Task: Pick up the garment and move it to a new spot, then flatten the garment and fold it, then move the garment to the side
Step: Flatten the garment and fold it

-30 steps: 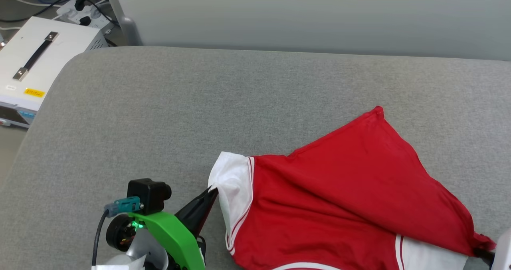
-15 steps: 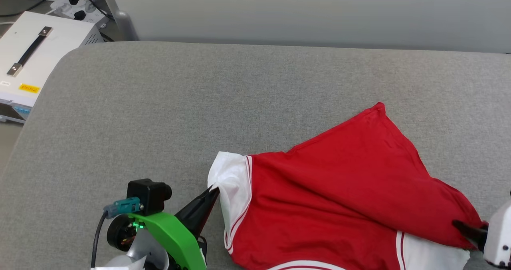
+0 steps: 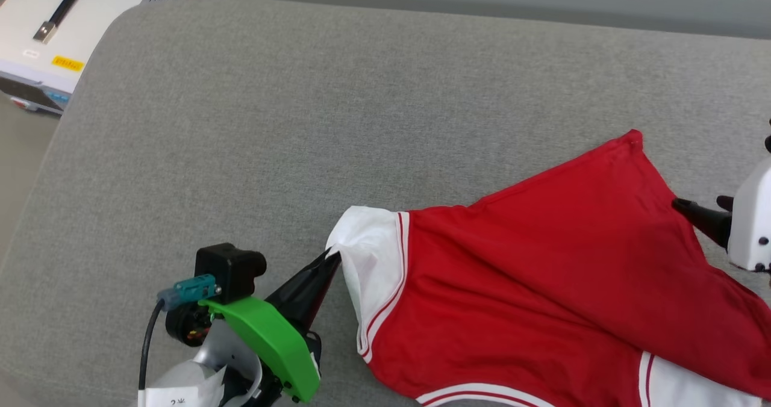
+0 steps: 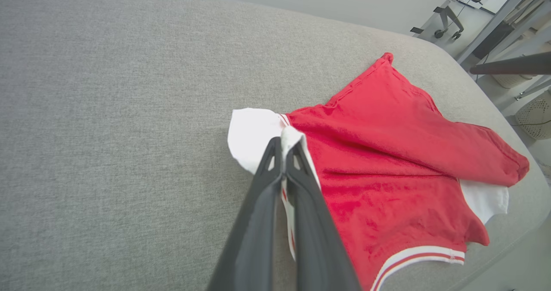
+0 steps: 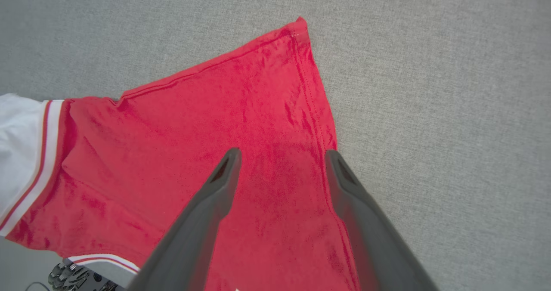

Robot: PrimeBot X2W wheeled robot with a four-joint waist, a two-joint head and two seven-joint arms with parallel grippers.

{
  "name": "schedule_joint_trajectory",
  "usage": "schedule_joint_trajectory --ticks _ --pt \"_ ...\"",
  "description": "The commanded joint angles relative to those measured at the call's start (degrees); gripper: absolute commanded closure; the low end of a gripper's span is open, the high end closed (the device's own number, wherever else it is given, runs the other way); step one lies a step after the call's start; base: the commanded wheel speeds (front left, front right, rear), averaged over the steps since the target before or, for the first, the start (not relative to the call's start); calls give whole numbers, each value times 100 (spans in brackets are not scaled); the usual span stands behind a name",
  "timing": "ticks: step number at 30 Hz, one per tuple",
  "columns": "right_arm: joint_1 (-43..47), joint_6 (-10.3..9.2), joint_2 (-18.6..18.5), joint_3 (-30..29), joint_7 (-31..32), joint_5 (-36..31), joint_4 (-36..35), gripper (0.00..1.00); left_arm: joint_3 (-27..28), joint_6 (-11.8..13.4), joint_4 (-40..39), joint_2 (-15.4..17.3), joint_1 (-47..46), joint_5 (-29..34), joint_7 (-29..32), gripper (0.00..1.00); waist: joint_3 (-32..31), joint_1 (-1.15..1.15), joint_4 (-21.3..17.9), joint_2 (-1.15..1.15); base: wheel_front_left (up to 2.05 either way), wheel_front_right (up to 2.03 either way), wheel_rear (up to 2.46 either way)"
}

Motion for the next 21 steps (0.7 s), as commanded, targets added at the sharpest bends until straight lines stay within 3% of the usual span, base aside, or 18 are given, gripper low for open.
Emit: schedule_joint_trajectory --ticks 1,10,21 --pt "-231 -3 -42 27 73 -87 131 0 -4 -52 6 -63 -117 40 -44 100 441 0 419 0 0 0 0" --pt "-1130 -3 -295 322 110 -536 1163 0 -141 -211 173 -263 -399 122 -109 100 916 0 923 0 0 0 0" --pt "-1589 -3 -505 566 -284 -957 2008 0 -198 -259 243 -380 -513 133 -165 100 1103 0 1140 0 0 0 0"
